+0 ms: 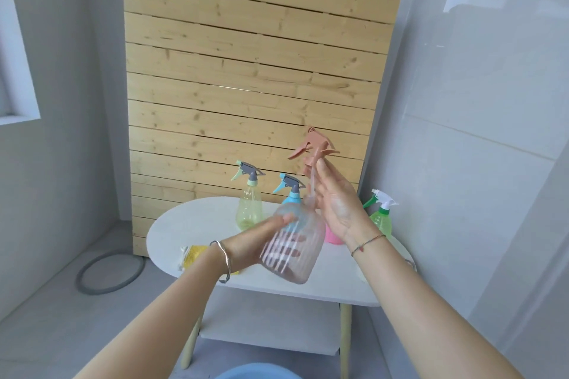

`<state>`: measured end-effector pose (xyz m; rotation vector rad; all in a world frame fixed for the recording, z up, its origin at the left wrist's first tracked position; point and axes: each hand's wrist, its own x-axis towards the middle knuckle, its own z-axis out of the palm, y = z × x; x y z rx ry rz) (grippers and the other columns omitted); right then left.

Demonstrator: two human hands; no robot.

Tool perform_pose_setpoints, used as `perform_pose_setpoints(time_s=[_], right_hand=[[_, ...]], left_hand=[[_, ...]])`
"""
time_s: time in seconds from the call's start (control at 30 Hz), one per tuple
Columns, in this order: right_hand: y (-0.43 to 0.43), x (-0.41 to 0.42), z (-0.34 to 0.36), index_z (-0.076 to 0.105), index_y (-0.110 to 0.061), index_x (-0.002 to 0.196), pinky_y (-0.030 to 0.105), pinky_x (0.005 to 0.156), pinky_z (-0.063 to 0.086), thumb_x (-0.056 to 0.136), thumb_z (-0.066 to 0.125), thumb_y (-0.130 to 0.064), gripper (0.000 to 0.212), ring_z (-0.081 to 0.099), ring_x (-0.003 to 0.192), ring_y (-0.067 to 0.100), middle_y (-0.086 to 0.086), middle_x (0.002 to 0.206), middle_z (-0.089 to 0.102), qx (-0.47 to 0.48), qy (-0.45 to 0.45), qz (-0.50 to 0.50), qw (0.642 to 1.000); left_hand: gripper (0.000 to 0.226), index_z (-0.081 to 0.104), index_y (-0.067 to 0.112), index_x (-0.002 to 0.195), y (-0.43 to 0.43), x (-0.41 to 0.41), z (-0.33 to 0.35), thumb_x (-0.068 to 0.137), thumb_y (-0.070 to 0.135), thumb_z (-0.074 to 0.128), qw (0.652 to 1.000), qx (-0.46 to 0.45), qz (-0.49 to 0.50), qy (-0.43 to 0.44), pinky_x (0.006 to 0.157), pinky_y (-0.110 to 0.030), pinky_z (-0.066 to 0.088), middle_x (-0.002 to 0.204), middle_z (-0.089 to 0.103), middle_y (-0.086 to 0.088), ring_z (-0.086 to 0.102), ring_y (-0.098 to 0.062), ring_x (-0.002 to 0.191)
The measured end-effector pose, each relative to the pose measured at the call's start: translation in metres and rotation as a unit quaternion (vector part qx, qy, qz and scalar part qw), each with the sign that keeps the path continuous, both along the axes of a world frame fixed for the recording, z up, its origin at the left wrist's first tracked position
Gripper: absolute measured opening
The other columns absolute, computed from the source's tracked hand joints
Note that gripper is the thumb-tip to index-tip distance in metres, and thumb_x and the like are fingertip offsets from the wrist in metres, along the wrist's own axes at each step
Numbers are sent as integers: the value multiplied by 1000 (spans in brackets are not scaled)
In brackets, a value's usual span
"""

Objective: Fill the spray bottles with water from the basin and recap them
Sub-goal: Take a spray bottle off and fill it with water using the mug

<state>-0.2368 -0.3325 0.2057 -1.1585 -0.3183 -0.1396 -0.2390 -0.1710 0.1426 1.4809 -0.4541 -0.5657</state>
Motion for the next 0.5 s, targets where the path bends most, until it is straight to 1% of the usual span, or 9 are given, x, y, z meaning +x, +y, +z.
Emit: perform_pose_setpoints(time_s=[0.07, 0.1, 0.13, 0.23, 0.3, 0.33, 0.43, 0.5], right_hand=[[-6, 10, 11, 67, -30, 96, 22, 94, 40, 88, 58, -32, 12, 59, 100, 4, -17, 94, 66, -4, -16, -21, 1000], [-9, 15, 18, 65, -31, 99, 20, 93, 39, 92, 54, -29, 14, 58, 100, 3, -21, 90, 66, -10, -25, -27, 999], [-12, 23, 24, 64, -31, 101, 17, 90, 40, 95, 52, -26, 15, 58, 100, 2, -23, 89, 66, -14, -34, -33, 999], [-16, 37, 42, 64, -29, 106, 12, 79, 44, 94, 55, -24, 15, 60, 99, 0, -22, 89, 69, -36, -48, -67, 996], [-20, 48, 49, 65, -27, 106, 9, 73, 45, 93, 58, -23, 16, 61, 94, 0, -20, 89, 69, -52, -47, -82, 994], [-22, 54, 51, 66, -27, 105, 9, 73, 44, 92, 60, -23, 16, 62, 91, 0, -18, 90, 68, -64, -44, -86, 993], [-31, 70, 43, 69, -27, 105, 18, 86, 43, 89, 64, -27, 18, 61, 93, 5, -13, 92, 67, -131, -17, -91, 987], [-37, 80, 23, 71, -25, 103, 22, 87, 42, 87, 64, -28, 17, 59, 95, 10, -10, 92, 66, -156, 15, -94, 983]], left_hand=[[80, 56, 27, 117, 2, 4, -8, 50, 69, 72, 997, 64, 6, -45, 93, -38, 53, 116, 67, -2, 67, -14, 98], [71, 57, 28, 112, 3, 7, -12, 54, 67, 69, 995, 79, 17, -53, 95, -36, 52, 114, 67, 1, 66, -12, 97], [63, 58, 29, 110, 5, 10, -16, 58, 65, 67, 995, 80, 31, -54, 94, -34, 53, 112, 67, 3, 66, -10, 97], [44, 57, 29, 109, 7, 16, -23, 72, 52, 62, 995, 49, 60, -57, 81, -22, 53, 109, 68, 7, 67, -4, 97], [44, 57, 28, 109, 6, 20, -28, 72, 51, 63, 995, 31, 81, -56, 80, -22, 53, 108, 69, 8, 67, -7, 99], [49, 58, 28, 110, 5, 21, -30, 69, 54, 66, 994, 25, 90, -58, 81, -23, 53, 109, 69, 8, 67, -9, 101], [66, 59, 30, 113, 6, 28, -41, 57, 63, 70, 990, 16, 123, -61, 86, -26, 53, 113, 70, 8, 67, -11, 103], [69, 59, 28, 115, 9, 32, -54, 56, 62, 71, 988, 7, 142, -60, 88, -26, 52, 113, 70, 7, 66, -13, 105]])
